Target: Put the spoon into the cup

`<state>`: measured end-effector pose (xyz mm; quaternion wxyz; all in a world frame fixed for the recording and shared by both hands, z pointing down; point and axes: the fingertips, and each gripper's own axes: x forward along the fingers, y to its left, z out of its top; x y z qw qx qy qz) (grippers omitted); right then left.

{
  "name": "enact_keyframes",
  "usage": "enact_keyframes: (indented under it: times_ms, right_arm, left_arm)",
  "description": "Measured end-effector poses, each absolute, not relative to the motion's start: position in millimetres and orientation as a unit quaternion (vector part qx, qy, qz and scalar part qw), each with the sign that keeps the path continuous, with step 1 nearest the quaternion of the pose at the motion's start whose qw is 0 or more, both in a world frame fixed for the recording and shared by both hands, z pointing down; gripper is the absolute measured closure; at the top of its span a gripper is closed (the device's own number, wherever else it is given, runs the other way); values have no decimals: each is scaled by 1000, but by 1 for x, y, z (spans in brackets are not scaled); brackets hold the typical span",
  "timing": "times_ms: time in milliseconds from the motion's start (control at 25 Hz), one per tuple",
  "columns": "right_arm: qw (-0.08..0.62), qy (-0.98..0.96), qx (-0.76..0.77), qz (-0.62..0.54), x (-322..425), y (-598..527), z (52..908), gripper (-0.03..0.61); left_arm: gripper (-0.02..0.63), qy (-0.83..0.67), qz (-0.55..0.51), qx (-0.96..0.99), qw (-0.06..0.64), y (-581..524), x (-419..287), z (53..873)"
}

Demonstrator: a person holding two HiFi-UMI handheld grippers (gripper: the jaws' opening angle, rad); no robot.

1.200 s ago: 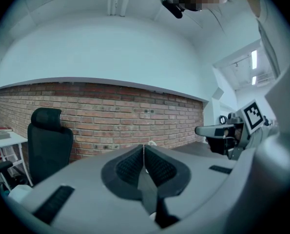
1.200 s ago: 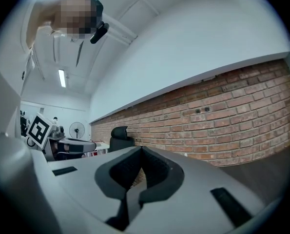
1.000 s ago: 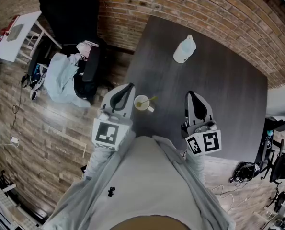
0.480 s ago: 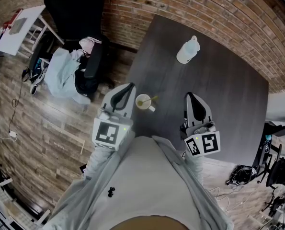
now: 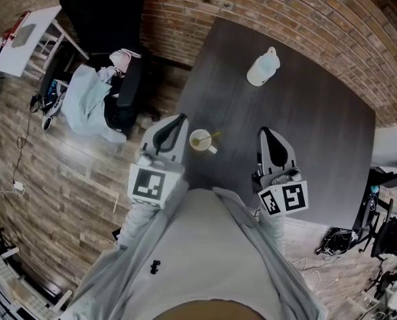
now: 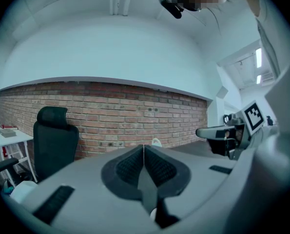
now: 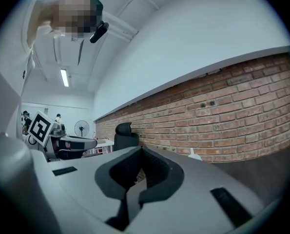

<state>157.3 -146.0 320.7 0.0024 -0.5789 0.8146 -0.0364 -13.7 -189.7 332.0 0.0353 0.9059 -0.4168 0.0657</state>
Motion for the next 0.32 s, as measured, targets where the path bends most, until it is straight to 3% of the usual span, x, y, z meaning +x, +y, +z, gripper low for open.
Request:
enact_keyframes:
  times_ms: [320]
  right_arm:
    - [-4, 816, -576, -37, 152, -148, 324, 562]
  left_arm:
    - [591, -408, 70, 910, 9, -193, -19, 335]
